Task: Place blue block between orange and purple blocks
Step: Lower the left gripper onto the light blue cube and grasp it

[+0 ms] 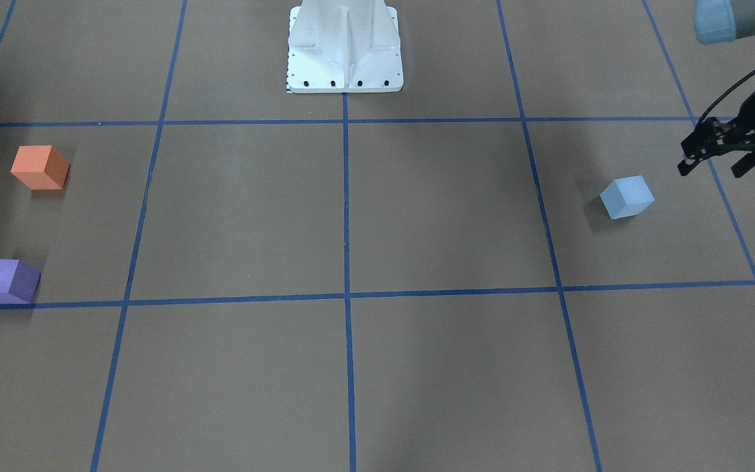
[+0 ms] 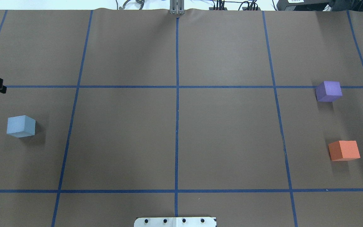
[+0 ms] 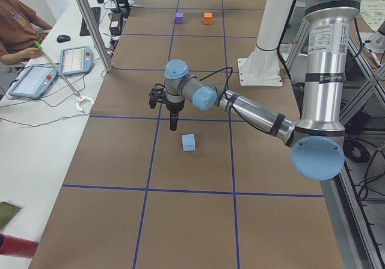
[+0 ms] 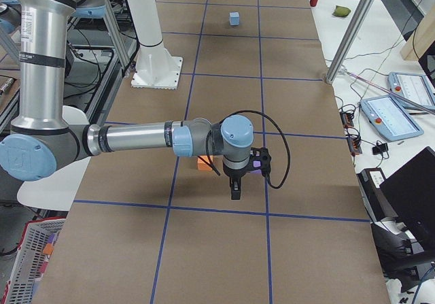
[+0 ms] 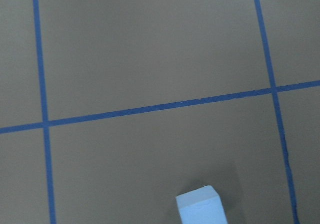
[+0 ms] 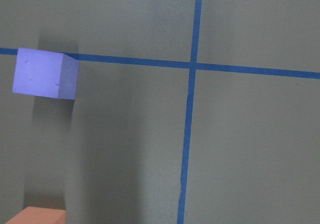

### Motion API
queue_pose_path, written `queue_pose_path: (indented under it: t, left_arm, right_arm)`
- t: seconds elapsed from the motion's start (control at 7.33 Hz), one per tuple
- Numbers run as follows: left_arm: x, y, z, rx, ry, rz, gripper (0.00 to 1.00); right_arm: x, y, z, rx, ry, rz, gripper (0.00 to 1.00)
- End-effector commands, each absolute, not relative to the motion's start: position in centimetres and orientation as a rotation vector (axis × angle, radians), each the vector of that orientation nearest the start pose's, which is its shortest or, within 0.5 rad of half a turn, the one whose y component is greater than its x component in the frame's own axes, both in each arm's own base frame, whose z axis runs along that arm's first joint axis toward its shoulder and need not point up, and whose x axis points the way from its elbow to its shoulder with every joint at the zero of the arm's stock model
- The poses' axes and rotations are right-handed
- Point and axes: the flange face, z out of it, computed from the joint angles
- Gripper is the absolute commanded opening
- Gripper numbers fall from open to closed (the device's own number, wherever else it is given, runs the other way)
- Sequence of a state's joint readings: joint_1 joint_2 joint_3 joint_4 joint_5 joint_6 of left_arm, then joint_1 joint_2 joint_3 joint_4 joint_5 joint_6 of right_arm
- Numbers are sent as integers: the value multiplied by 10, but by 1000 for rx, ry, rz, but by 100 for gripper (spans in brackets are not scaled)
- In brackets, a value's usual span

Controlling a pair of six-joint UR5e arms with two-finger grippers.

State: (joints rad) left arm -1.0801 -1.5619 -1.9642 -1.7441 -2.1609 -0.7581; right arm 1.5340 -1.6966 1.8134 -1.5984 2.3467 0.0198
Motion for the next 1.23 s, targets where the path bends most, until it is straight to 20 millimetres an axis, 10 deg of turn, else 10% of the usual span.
queue_pose_path:
  t: [0.0,1.09]
  left_arm:
    - [200,-434,487,131,741,-168,100]
    - [276,-406,562,70,694,-169,100]
  right_arm:
    - [47,-444,600,64,-779,-51,100]
    - [47,-444,597,69,-781,-55,100]
